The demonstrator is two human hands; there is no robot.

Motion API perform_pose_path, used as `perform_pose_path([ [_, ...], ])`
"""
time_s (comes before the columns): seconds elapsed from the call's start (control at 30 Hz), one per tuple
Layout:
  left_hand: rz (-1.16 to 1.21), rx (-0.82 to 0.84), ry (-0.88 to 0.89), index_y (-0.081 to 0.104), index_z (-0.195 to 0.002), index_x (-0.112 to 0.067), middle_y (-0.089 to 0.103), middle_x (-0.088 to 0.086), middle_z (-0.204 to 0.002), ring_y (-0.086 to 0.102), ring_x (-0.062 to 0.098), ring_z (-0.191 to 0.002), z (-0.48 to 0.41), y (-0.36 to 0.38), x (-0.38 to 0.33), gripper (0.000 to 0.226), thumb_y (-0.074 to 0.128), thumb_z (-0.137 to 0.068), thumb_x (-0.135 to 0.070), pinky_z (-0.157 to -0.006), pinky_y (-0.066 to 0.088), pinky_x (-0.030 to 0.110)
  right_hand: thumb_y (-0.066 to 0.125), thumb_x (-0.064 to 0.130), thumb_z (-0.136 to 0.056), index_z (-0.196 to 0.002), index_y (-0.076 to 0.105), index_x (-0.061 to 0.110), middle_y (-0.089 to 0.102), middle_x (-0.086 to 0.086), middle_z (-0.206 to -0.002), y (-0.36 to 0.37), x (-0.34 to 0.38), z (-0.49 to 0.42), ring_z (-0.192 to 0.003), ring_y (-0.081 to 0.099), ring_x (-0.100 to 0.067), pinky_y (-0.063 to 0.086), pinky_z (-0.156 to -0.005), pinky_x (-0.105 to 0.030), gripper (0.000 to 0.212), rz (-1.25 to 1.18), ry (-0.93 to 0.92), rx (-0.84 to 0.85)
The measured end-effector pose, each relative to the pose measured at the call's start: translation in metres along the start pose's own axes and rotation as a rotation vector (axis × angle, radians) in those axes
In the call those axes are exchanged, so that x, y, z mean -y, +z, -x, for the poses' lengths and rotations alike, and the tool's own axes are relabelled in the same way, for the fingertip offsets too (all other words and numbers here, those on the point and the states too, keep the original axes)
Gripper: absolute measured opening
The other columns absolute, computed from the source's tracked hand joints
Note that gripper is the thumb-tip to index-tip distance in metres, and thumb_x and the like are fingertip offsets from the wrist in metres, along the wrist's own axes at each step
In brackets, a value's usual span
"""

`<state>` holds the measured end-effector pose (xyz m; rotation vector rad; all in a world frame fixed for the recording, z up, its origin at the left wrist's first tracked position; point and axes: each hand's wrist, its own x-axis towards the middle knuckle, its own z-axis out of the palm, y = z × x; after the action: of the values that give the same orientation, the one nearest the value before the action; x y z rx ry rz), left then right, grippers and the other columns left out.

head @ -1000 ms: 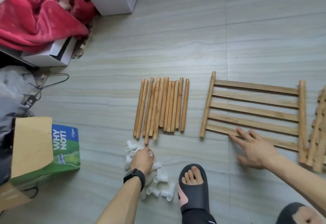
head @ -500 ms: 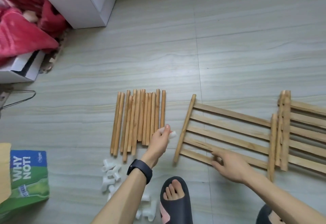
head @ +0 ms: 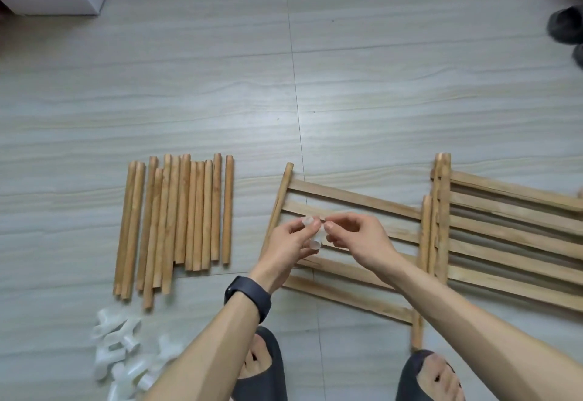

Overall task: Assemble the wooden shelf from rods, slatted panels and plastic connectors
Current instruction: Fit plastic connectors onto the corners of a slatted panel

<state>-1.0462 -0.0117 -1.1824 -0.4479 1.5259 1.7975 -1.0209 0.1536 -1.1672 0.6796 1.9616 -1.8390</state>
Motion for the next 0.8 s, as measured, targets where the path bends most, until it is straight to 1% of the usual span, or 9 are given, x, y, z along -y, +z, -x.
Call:
perform_pose_path([
  [0.1, -0.118, -0.176, 0.068, 0.072, -0.106, -0.028, 0.073, -0.004, -0.111, 0.072, 0.013, -0.095, -0.008, -0.009, 0.004, 0.016, 0.075, -0.091, -0.026, -0.081, 0.057, 0.028, 0.077, 0.02, -0.089, -0.1, 0.074, 0.023, 0.076, 0.001, -0.09, -0.009, -0.003, -0.01, -0.086, 0.074, -0.016, 0.059, -0.081, -0.03, 0.012, 0.149, -0.001, -0.122],
  [0.2, -0.624, -0.483, 0.182, 0.06, -0.119, -0.034, 0.053, -0.005, -0.124, 0.057, 0.011, -0.109, -0.016, -0.026, 0.007, 0.029, 0.068, -0.091, -0.031, -0.087, 0.044, 0.027, 0.079, 0.022, -0.085, -0.099, 0.07, 0.029, 0.072, 0.013, -0.096, -0.02, -0.001, -0.017, -0.085, 0.069, -0.001, 0.051, -0.074, -0.016, 0.018, 0.317, -0.047, -0.195],
  [0.3, -0.992, -0.489, 0.15, 0.047, -0.139, -0.027, 0.045, 0.003, -0.135, 0.05, 0.023, -0.121, -0.025, -0.046, 0.007, 0.046, 0.06, -0.097, -0.039, -0.093, 0.046, 0.036, 0.078, 0.021, -0.087, -0.103, 0.065, 0.031, 0.068, 0.017, -0.104, -0.027, 0.003, -0.024, -0.084, 0.067, 0.006, 0.046, -0.069, -0.008, 0.023, 0.404, -0.098, -0.138],
  [0.4, -1.082, -0.437, 0.111, 0.046, -0.139, -0.023, 0.052, 0.006, -0.13, 0.059, 0.028, -0.107, -0.031, -0.054, 0.007, 0.041, 0.054, -0.101, -0.039, -0.086, 0.05, 0.04, 0.072, 0.019, -0.092, -0.127, 0.064, 0.029, 0.059, 0.011, -0.113, -0.032, 0.005, -0.033, -0.092, 0.064, 0.002, 0.046, -0.085, -0.007, 0.038, 0.613, -0.219, -0.069],
  [0.47, -1.147, -0.444, 0.132, 0.045, -0.138, -0.021, 0.052, 0.009, -0.128, 0.061, 0.032, -0.103, -0.03, -0.054, 0.01, 0.039, 0.051, -0.103, -0.037, -0.082, 0.051, 0.042, 0.067, 0.02, -0.096, -0.14, 0.058, 0.028, 0.051, 0.005, -0.113, -0.034, 0.004, -0.04, -0.1, 0.06, -0.01, 0.044, -0.099, -0.02, 0.046, 0.77, -0.237, -0.013],
  [0.57, -1.157, -0.457, 0.131, 0.044, -0.136, -0.019, 0.052, 0.01, -0.126, 0.061, 0.032, -0.099, -0.03, -0.054, 0.009, 0.037, 0.05, -0.104, -0.035, -0.078, 0.05, 0.041, 0.057, 0.024, -0.101, -0.147, 0.05, 0.032, 0.041, 0.003, -0.111, -0.041, 0.0, -0.052, -0.098, 0.051, -0.019, 0.043, -0.096, -0.029, 0.047, 1.07, -0.223, 0.093],
  [0.63, -1.161, -0.458, 0.119, 0.043, -0.134, -0.019, 0.051, 0.01, -0.125, 0.06, 0.031, -0.096, -0.029, -0.056, 0.006, 0.035, 0.05, -0.104, -0.035, -0.073, 0.046, 0.039, 0.05, 0.028, -0.104, -0.144, 0.053, 0.03, 0.043, 0.001, -0.114, -0.046, -0.001, -0.058, -0.1, 0.053, -0.023, 0.046, -0.092, -0.032, 0.039, 1.263, -0.222, 0.171],
  [0.73, -1.165, -0.454, 0.111, 0.042, -0.132, -0.019, 0.05, 0.009, -0.121, 0.058, 0.028, -0.089, -0.026, -0.058, 0.005, 0.033, 0.048, -0.105, -0.036, -0.07, 0.046, 0.038, 0.045, 0.03, -0.106, -0.134, 0.062, 0.02, 0.054, -0.006, -0.12, -0.047, 0.002, -0.066, -0.109, 0.055, -0.027, 0.04, -0.089, -0.029, 0.033, 1.19, -0.191, 0.116],
  [0.8, -1.162, -0.456, 0.111, 0.041, -0.13, -0.019, 0.05, 0.01, -0.12, 0.056, 0.026, -0.086, -0.026, -0.059, 0.004, 0.031, 0.047, -0.105, -0.036, -0.07, 0.046, 0.037, 0.045, 0.027, -0.107, -0.114, 0.068, 0.012, 0.065, -0.006, -0.105, -0.038, 0.01, -0.072, -0.101, 0.058, -0.027, 0.037, -0.079, -0.03, 0.029, 0.983, -0.189, 0.013],
])
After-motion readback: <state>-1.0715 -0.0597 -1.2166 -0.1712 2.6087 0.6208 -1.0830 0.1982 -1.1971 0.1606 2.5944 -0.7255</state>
